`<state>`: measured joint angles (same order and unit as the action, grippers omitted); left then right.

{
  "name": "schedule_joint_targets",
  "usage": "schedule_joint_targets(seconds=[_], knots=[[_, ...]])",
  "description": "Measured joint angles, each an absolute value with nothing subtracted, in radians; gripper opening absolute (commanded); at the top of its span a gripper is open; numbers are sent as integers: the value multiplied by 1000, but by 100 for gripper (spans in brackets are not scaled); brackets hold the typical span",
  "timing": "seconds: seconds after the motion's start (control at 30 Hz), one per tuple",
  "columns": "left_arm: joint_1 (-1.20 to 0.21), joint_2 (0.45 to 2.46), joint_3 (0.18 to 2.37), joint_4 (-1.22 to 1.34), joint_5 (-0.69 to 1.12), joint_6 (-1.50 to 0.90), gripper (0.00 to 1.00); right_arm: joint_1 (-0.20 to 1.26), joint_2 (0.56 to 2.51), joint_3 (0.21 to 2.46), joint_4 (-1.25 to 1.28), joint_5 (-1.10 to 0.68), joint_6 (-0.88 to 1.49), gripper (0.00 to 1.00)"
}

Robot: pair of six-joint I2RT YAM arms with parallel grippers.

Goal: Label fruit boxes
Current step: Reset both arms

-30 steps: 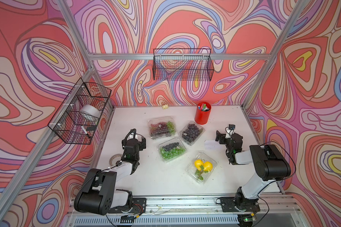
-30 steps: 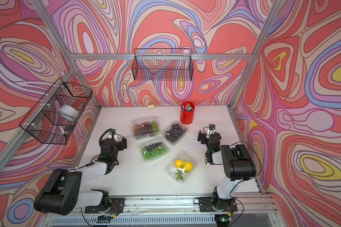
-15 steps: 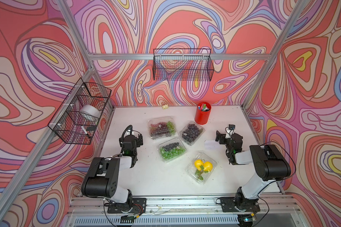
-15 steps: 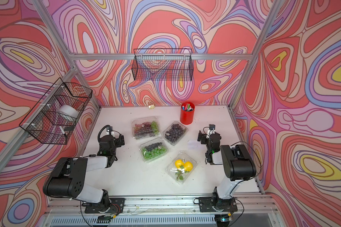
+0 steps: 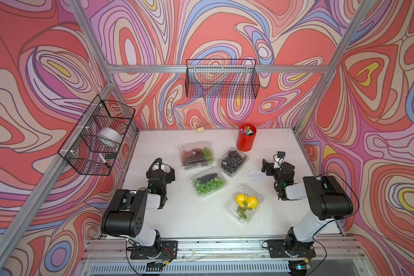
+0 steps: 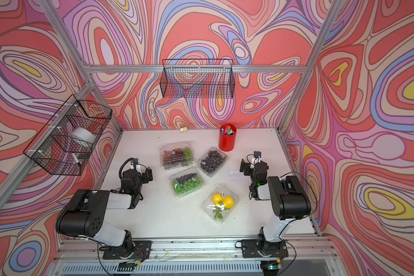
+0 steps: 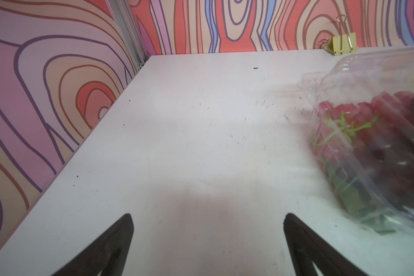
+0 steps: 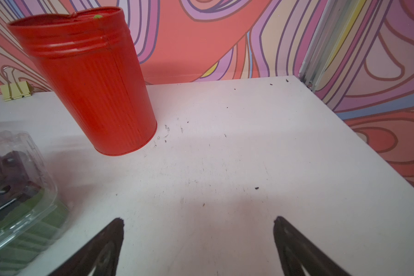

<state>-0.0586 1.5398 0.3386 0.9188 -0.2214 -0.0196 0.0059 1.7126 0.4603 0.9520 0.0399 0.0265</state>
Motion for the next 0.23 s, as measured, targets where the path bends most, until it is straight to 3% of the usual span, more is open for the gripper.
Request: schedule_joint_targets(seconds=[0.23], knots=[[-47,1541,360,901,-219,-30,100,6,1713,460,950,40,27,99]])
